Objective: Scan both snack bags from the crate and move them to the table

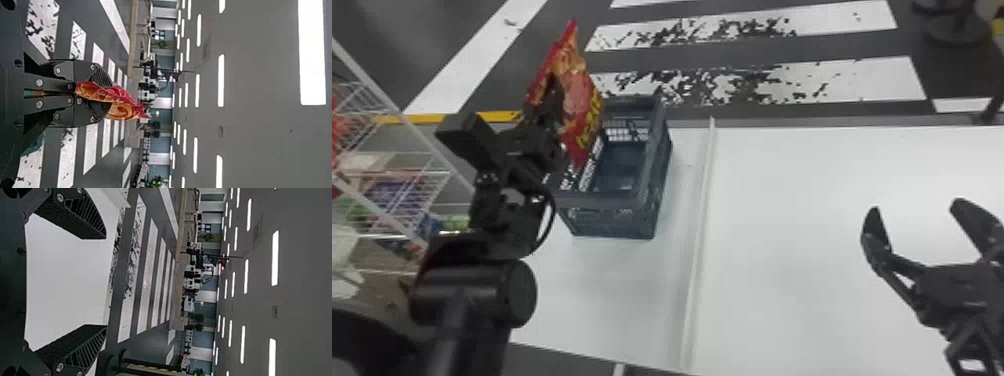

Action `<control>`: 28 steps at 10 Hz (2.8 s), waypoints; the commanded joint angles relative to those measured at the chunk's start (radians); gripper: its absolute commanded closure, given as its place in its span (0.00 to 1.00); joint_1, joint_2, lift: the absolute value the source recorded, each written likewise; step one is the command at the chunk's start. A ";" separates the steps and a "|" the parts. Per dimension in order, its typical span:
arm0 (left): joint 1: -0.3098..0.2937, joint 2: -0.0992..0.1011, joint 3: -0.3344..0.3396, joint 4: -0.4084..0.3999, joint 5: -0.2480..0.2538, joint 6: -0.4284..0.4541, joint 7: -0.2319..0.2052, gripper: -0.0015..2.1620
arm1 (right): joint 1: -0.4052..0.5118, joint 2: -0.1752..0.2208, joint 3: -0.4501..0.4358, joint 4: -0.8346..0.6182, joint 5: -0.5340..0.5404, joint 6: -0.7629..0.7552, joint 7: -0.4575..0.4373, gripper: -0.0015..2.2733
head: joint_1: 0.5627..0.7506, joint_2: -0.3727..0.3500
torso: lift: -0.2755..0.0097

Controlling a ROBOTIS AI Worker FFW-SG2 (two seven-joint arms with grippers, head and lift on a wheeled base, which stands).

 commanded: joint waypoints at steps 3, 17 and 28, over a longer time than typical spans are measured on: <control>0.063 0.002 -0.068 -0.151 -0.082 -0.002 -0.012 0.99 | -0.020 0.001 -0.022 0.004 -0.004 -0.007 -0.028 0.06 | 0.70 0.75 | 0.66; -0.040 0.014 -0.749 0.227 -0.483 -0.167 -0.081 0.99 | -0.049 0.001 -0.122 0.027 -0.052 -0.010 -0.154 0.06 | 0.70 0.03 | 0.66; -0.098 -0.035 -0.996 0.499 -0.499 -0.306 -0.084 0.08 | -0.062 -0.003 -0.124 0.003 -0.066 0.036 -0.149 0.05 | 0.70 0.03 | 0.66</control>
